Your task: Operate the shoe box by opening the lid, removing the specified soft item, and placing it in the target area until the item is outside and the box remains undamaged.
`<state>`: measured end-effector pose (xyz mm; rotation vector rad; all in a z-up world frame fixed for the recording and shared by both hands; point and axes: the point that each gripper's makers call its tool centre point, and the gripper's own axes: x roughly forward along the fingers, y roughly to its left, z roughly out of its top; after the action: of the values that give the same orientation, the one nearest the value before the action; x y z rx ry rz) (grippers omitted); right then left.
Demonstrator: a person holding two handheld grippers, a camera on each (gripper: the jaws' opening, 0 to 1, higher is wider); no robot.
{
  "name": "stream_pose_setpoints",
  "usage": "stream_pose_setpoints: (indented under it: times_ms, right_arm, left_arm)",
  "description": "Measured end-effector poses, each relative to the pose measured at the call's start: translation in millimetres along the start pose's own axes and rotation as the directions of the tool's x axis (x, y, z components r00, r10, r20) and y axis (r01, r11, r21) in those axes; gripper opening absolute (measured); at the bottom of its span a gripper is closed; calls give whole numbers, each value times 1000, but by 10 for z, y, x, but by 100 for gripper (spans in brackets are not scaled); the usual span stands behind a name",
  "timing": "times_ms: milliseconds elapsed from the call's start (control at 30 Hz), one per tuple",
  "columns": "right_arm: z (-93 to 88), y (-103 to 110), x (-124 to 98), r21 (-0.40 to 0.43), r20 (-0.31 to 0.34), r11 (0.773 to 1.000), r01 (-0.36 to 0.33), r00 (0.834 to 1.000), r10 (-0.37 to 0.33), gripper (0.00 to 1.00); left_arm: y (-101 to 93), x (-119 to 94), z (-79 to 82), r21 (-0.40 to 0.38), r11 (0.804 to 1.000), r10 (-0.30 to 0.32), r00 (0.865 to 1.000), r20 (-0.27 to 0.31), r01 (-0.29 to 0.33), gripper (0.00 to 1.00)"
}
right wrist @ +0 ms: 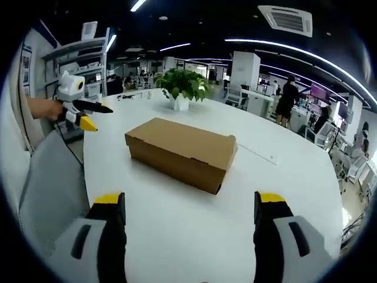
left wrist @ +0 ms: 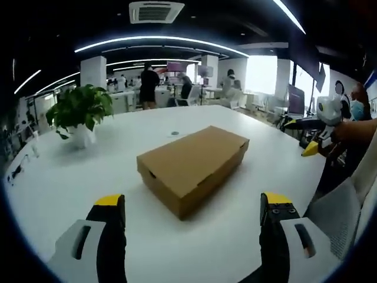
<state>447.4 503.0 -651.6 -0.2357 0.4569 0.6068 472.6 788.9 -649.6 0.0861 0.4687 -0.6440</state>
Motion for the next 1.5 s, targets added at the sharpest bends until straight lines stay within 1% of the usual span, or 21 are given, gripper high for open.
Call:
stream_pose_setpoints:
  times_ms: [100, 267, 367, 467, 533, 600, 800, 900, 1067, 1267, 1367, 1500]
  right_arm:
    - [-22, -15, 64, -38, -16, 999, -26, 1000, 25, 84]
    - [-79, -37, 162, -66, -42, 996, -62, 997, 60, 83]
    - [-120, -63, 240, -75, -60, 994, -79, 995, 74, 83]
    - [-125, -90, 302, -78, -61, 993, -88, 995, 83, 83]
    - [-126, -108, 351, -83, -63, 992, -97, 994, 92, 82]
    - [-121, -125, 386, -91, -64, 991, -102, 993, 96, 81]
    - [-135, -194, 486, -86, -68, 990, -112, 992, 106, 80]
    - [-145, -216, 534, -88, -78, 989, -116, 991, 110, 79]
    - [-141, -258, 620, -91, -93, 988, -127, 989, 118, 78]
    - [-137, -292, 715, -98, -111, 985, -139, 986, 128, 76]
    - [-141, -337, 770, -102, -118, 986, -131, 986, 119, 73]
    - [-116, -391, 831, -91, -119, 988, -127, 986, 116, 71]
  left_arm:
    - [-10, 81, -49, -16, 1000, -10, 1000, -7, 10, 98]
    - [-29, 192, -76, -6, 1000, -12, 1000, -8, 12, 98]
    - [-21, 245, -109, -6, 1000, -5, 1000, -20, 5, 98]
    - [-26, 296, -146, -1, 1000, -4, 999, -32, 4, 98]
    - [-45, 335, -177, -5, 1000, -15, 999, -43, 15, 96]
    - [-48, 376, -204, -7, 1000, -16, 998, -53, 16, 95]
    - [-27, 472, -243, -11, 1000, -2, 998, -59, 1, 94]
    - [-35, 518, -270, -15, 1000, -6, 998, -69, 5, 92]
    - [-36, 570, -268, -3, 1000, 6, 997, -76, -6, 92]
    - [-23, 663, -293, -8, 1000, 12, 996, -87, -12, 90]
    - [-16, 698, -303, -5, 1000, 21, 995, -93, -22, 88]
    - [-42, 752, -318, -8, 1000, 16, 994, -105, -17, 85]
